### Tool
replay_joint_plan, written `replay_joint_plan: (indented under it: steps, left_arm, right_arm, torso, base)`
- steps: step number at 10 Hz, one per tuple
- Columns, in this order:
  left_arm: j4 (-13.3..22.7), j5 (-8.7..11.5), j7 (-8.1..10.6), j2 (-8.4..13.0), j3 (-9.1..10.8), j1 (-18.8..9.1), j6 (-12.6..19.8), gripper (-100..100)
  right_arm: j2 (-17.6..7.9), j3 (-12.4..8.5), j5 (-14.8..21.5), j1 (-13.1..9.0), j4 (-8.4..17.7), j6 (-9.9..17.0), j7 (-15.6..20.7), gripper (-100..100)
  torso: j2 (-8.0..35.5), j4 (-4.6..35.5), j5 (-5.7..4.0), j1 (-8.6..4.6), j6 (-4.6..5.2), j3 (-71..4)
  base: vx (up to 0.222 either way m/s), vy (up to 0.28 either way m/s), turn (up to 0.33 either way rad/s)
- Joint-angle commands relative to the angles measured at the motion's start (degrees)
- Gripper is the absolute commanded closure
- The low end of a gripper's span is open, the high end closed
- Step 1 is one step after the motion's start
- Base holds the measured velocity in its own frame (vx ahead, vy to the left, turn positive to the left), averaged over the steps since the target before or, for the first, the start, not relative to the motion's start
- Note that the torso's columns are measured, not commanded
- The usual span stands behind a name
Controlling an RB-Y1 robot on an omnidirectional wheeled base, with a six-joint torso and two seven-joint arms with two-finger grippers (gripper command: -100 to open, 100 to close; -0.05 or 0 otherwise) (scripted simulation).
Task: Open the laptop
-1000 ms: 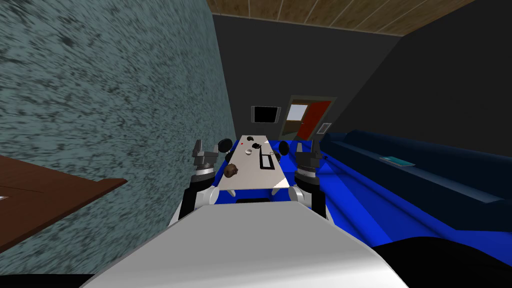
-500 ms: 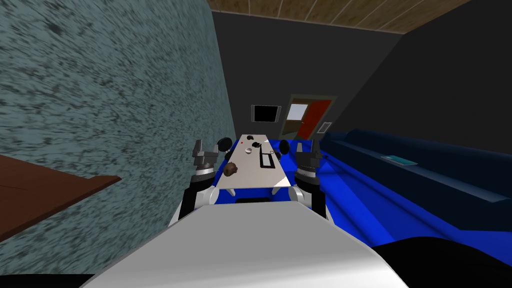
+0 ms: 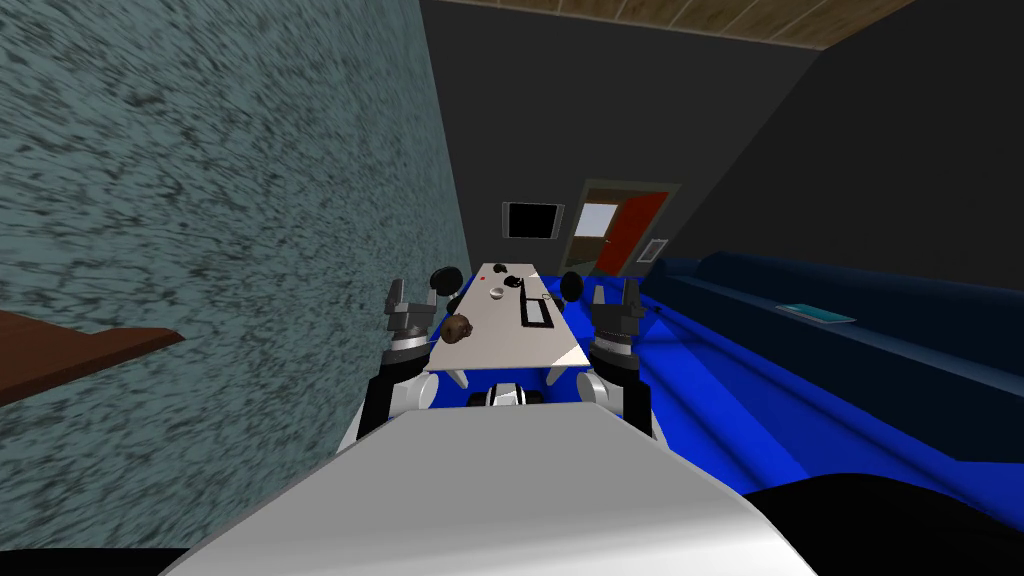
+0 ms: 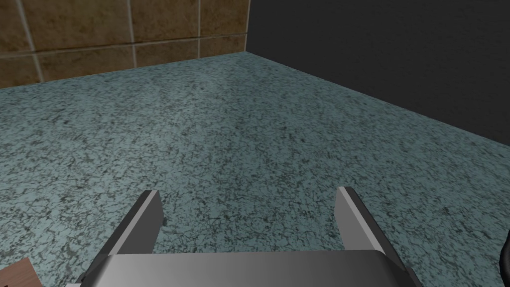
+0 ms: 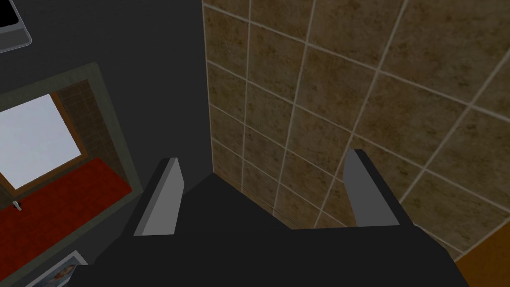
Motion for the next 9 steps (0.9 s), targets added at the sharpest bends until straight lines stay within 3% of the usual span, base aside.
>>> replay_joint_plan:
  steps: [1,5,9]
  left_arm:
    - [0.0,0.0,0.00,0.0,0.00,0.0,0.0,0]
    - [0.0,0.0,0.00,0.0,0.00,0.0,0.0,0]
    - [0.0,0.0,0.00,0.0,0.00,0.0,0.0,0]
  right_arm:
    - [-3.6,-0.1,-0.9,-0.7,1.0,0.2,-1.1,-100]
    - [-8.7,-0.4,-4.5,-3.2,4.8,1.0,-5.3,-100]
    - [-11.6,-1.0,-10.2,-7.2,10.7,2.3,-11.6,-100]
  torso:
    - [1.9,1.9,0.00,0.00,0.00,-3.9]
    - [2.7,2.7,0.00,0.01,0.00,-5.4]
    - [2.7,2.7,0.00,0.01,0.00,-5.4]
  base:
    - [0.000,0.002,0.017]
    - [-0.003,0.002,0.029]
    - [-0.007,0.004,0.046]
